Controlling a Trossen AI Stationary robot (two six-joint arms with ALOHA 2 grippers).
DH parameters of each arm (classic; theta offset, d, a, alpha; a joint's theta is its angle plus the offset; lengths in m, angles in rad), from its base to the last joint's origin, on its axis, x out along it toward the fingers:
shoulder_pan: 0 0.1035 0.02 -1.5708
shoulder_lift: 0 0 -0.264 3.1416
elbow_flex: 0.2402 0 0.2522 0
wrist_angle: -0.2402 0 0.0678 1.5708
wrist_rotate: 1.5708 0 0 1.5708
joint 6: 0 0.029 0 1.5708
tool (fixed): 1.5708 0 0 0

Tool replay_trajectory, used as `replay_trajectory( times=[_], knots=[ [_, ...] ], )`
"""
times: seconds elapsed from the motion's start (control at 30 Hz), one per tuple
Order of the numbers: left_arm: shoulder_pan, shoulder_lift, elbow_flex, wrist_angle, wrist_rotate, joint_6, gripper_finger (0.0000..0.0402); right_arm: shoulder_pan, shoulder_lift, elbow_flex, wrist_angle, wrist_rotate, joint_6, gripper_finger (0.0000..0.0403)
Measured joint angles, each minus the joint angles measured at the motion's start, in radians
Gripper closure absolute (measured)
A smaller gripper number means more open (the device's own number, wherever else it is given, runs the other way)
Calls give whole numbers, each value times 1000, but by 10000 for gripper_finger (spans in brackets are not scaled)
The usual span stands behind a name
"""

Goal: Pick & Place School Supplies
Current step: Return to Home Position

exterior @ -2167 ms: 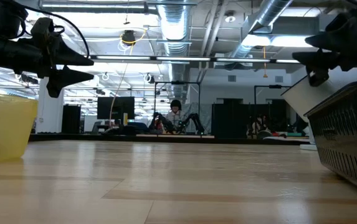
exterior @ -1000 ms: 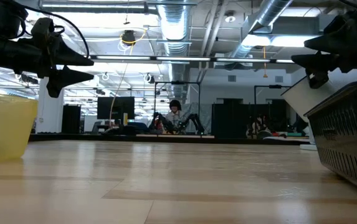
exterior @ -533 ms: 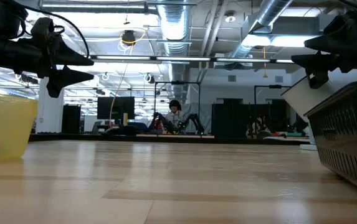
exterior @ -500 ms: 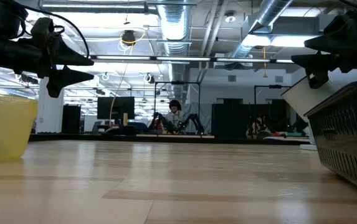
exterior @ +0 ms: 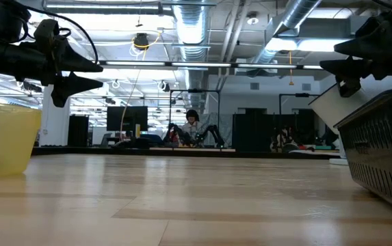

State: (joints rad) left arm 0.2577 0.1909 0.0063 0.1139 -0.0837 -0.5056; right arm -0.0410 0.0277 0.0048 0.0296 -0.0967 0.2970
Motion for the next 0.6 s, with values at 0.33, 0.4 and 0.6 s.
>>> replay_trajectory(
  times=[0.33,0.4,0.6],
  knots=[
    [0,0,0,0,-3,0,209,0,0,0,0,0,0,224],
    [0,0,0,0,-3,0,209,0,0,0,0,0,0,225],
    [0,0,0,0,-3,0,209,0,0,0,0,0,0,226]
  ],
)
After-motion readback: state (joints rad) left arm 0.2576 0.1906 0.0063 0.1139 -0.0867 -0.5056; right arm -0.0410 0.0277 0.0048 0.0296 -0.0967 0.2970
